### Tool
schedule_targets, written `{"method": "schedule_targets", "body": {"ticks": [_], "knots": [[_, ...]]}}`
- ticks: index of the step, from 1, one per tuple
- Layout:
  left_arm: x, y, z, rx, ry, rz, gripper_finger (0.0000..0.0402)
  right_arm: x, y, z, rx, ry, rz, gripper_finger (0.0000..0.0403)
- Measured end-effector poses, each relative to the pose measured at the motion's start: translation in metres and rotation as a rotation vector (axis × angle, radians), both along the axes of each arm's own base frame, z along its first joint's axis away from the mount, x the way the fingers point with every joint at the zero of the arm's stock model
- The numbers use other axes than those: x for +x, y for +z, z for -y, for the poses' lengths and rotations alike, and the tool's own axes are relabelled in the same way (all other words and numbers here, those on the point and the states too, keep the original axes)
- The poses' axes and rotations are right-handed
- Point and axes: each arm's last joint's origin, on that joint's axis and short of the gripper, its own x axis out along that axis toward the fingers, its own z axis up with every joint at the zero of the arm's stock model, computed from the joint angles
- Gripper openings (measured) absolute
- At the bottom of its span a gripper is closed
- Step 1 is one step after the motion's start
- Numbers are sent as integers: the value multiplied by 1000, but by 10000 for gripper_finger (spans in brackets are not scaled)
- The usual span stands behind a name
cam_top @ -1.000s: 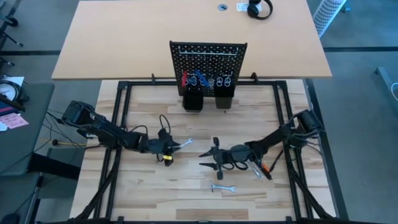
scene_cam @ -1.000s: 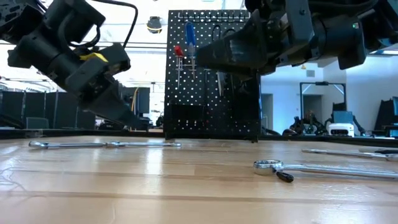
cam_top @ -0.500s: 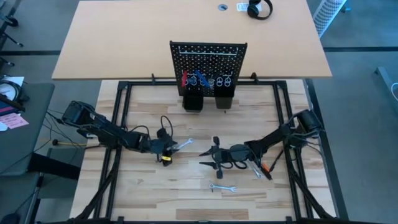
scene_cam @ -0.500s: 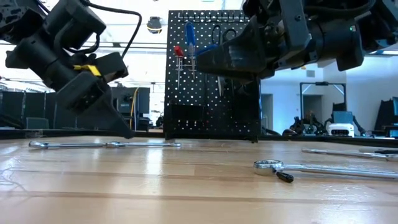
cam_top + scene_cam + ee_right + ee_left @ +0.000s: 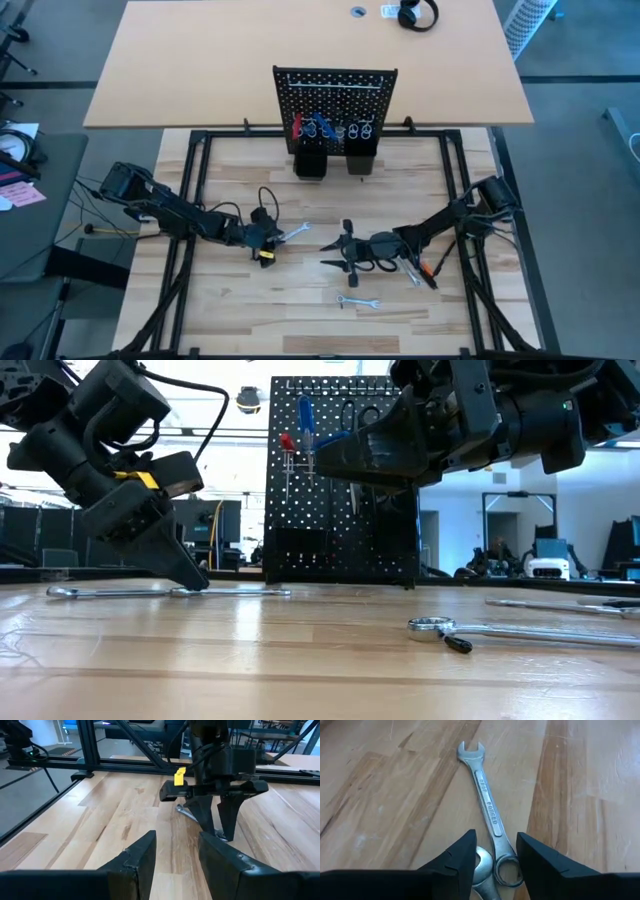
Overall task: Hang tools onto peg board
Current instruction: Hang the wrench on the pegboard
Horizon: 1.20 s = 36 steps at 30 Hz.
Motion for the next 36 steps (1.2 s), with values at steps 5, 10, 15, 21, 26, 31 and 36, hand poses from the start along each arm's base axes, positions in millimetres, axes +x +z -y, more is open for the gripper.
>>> {"method": "schedule_targets", "body": {"ticks": [5,10,15,21,26,31,36], "knots": [[10,-18,1,0,6,0,129,0,0,0,4,-1,-2,155],[25,-29,4,24,19,-70,116,0,-1,0,2,-1,-8,155],[32,-25,5,45,-17,-95,45,0,-1,0,2,0,-11,155],[32,-12,5,81,11,-55,14,-1,-3,-1,-3,4,-35,155],[25,12,11,193,59,28,1,-2,-2,-3,-6,3,-37,155],[12,39,17,230,70,190,2,-2,-3,-2,-9,-3,-43,155],[-1,41,20,210,36,246,2,-2,-3,-2,-10,-3,-39,155]]}}
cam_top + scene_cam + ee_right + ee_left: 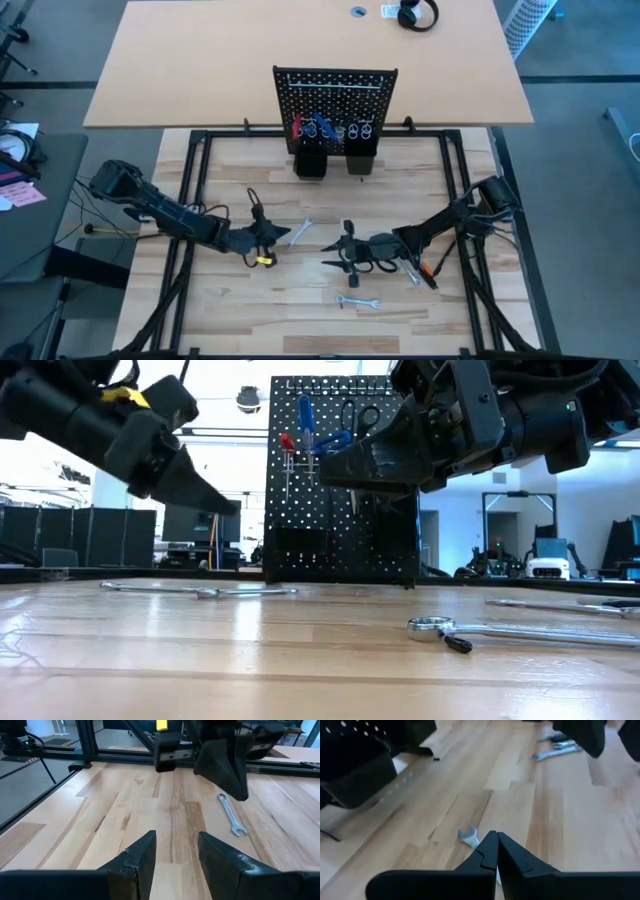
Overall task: Hang tools onto peg board
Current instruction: Hang the wrench on the pegboard
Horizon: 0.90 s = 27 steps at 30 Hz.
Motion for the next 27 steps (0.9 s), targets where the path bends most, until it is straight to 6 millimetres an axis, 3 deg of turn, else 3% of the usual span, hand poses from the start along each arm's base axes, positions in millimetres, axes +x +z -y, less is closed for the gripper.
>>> {"method": "schedule_targets", "body": {"ticks": [5,9,13,19,23,27], "knots": [[-5,-14,-1,-109,-33,-54,0,1,1,1,5,-3,13,155],[-1,-14,1,-228,-65,-108,29,1,2,3,12,-11,22,155],[11,-3,0,-349,-82,-215,85,2,3,6,40,-27,24,155],[34,6,-2,-337,-33,-353,169,3,3,7,52,-33,22,155],[53,-8,2,-345,-33,-478,192,2,2,6,51,-28,18,155],[70,-20,7,-336,26,-636,189,1,2,2,49,-16,14,155]]}}
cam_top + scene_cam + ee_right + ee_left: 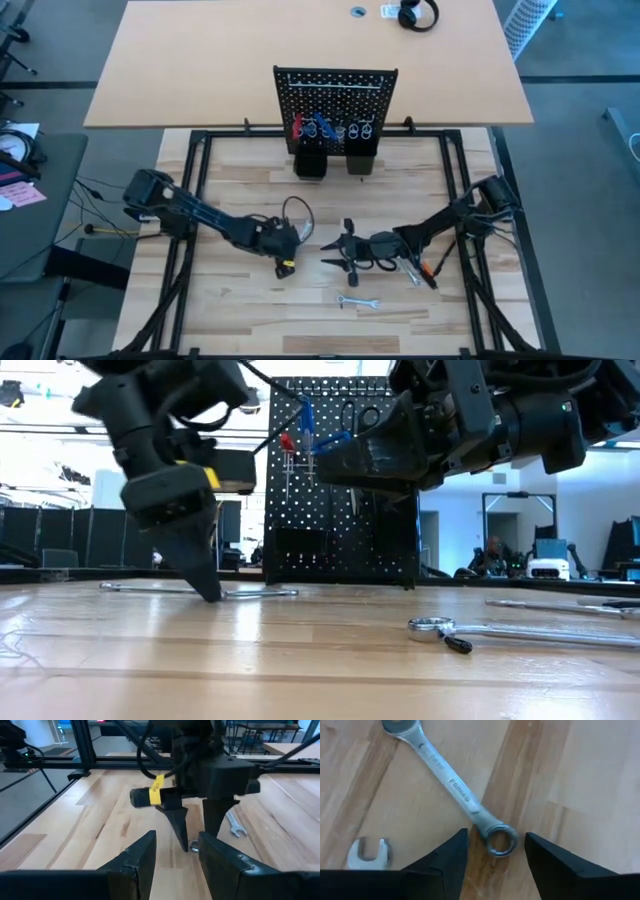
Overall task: Hang tools onto peg board
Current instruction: Hang the wrench on the pegboard
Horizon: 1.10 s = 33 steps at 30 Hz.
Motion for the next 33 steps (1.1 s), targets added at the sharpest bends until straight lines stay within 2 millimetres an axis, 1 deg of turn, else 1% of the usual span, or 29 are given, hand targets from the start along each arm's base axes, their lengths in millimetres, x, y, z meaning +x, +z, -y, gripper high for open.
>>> {"method": "schedule_targets", "body": {"ticks": [3,5,13,14,20,22,24,27,29,31,33], "knots": [[7,-6,3,32,5,-116,170,-1,0,-2,0,6,0,155],[10,-10,4,47,-7,-145,147,-1,0,-2,0,7,0,155],[11,-8,4,82,-17,-127,18,-1,0,-4,1,13,3,155],[11,-7,5,88,-17,-123,9,-1,0,-5,1,14,2,155],[8,-7,11,146,-19,-111,0,-2,0,-7,1,21,3,155],[7,-7,14,183,-2,-94,2,-3,0,-8,0,26,-1,155],[7,-6,16,218,9,-75,9,-6,5,-8,-17,12,-42,155],[6,-2,17,255,37,-44,22,-21,25,-3,2,-134,-136,151],[4,0,17,288,53,-34,32,-36,36,7,69,-265,-231,146],[3,0,16,324,70,-30,42,-50,38,20,169,-379,-346,141],[2,1,17,371,93,-16,51,-64,33,32,191,-477,-478,137]]}}
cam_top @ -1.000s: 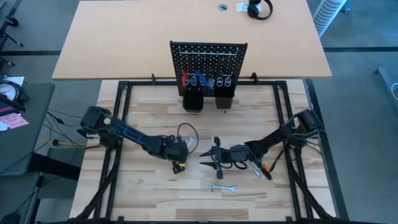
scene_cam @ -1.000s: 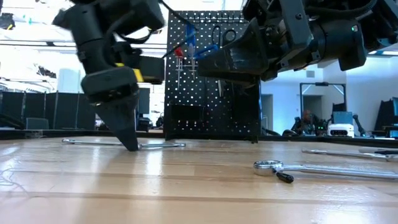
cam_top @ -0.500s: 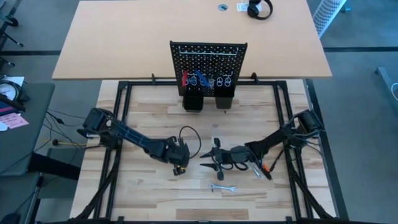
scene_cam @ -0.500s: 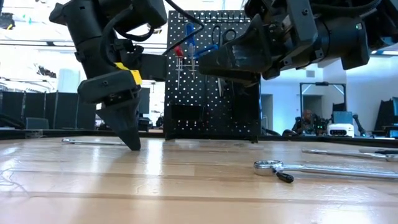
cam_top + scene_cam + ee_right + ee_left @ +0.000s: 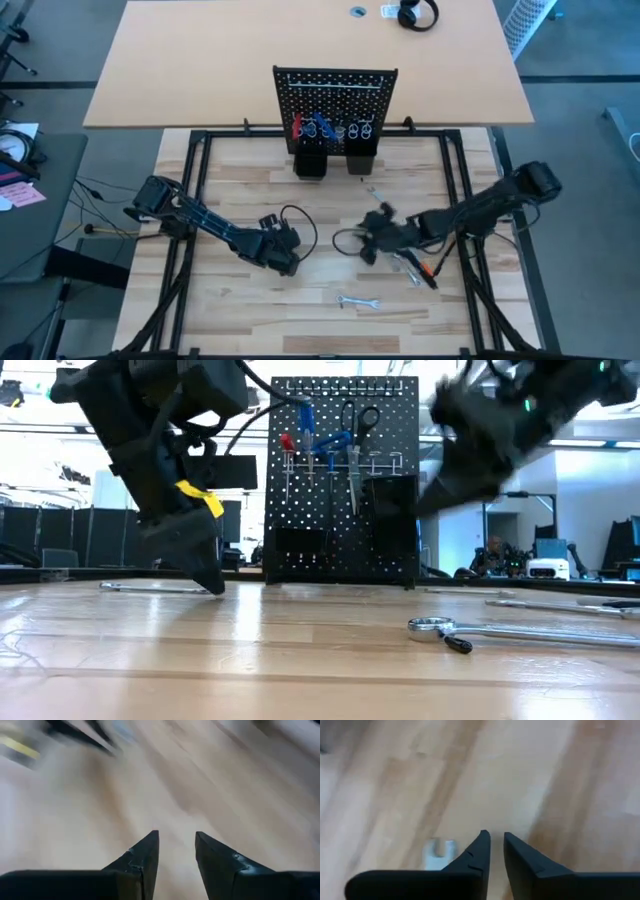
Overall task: Hang tools onto peg board
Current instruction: Hang the wrench on the pegboard
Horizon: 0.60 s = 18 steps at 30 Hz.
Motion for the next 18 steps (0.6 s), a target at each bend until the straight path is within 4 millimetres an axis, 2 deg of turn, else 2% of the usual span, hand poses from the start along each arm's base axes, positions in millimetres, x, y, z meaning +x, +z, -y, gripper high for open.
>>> {"method": "schedule_targets", "body": {"ticks": [4,10,14,18], "knots": [[-1,-1,1,61,32,60,60,-17,-12,26,-10,-141,-226,139],[-6,-14,1,52,35,154,61,-28,-29,73,-43,-229,-351,188],[-11,-21,2,45,22,196,61,-38,-43,95,-18,-253,-357,223],[-13,-22,5,50,2,197,61,-40,-52,99,9,-242,-300,222]]}}
